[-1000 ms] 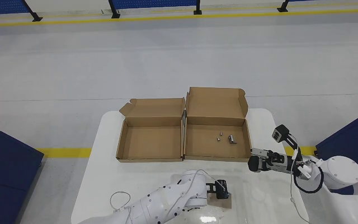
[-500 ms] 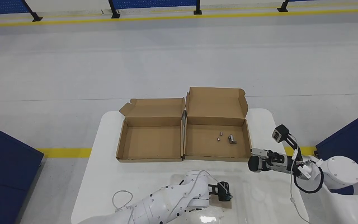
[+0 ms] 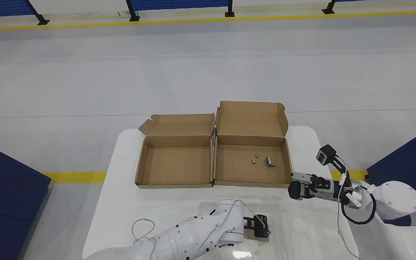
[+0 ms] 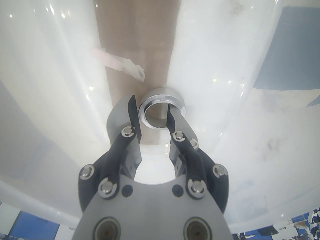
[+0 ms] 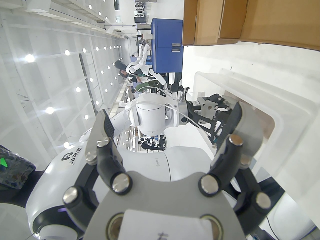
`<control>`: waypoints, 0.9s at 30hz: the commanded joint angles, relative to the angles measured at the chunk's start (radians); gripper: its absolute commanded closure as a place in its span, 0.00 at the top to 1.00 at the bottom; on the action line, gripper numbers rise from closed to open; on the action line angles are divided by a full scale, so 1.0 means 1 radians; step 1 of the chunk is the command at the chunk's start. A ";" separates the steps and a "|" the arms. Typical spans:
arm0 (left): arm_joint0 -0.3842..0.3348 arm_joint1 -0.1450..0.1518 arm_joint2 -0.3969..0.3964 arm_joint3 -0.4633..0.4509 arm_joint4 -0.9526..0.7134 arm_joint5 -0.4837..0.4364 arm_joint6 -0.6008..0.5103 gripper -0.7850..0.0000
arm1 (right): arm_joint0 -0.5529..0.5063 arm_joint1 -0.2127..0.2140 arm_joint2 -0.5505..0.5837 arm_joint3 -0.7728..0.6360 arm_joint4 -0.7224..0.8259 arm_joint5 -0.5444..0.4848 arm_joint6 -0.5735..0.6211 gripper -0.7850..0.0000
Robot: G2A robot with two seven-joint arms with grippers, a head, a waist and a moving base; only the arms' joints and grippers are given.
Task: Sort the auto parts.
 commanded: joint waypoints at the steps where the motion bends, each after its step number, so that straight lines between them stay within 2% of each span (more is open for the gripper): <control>1: 0.000 0.000 -0.003 0.000 0.001 0.007 -0.007 0.32 | 0.000 0.000 0.000 0.000 0.000 0.000 0.000 1.00; 27: 0.000 -0.020 -0.008 0.026 0.003 0.035 -0.032 0.29 | 0.000 0.000 0.000 0.000 0.000 0.000 0.000 1.00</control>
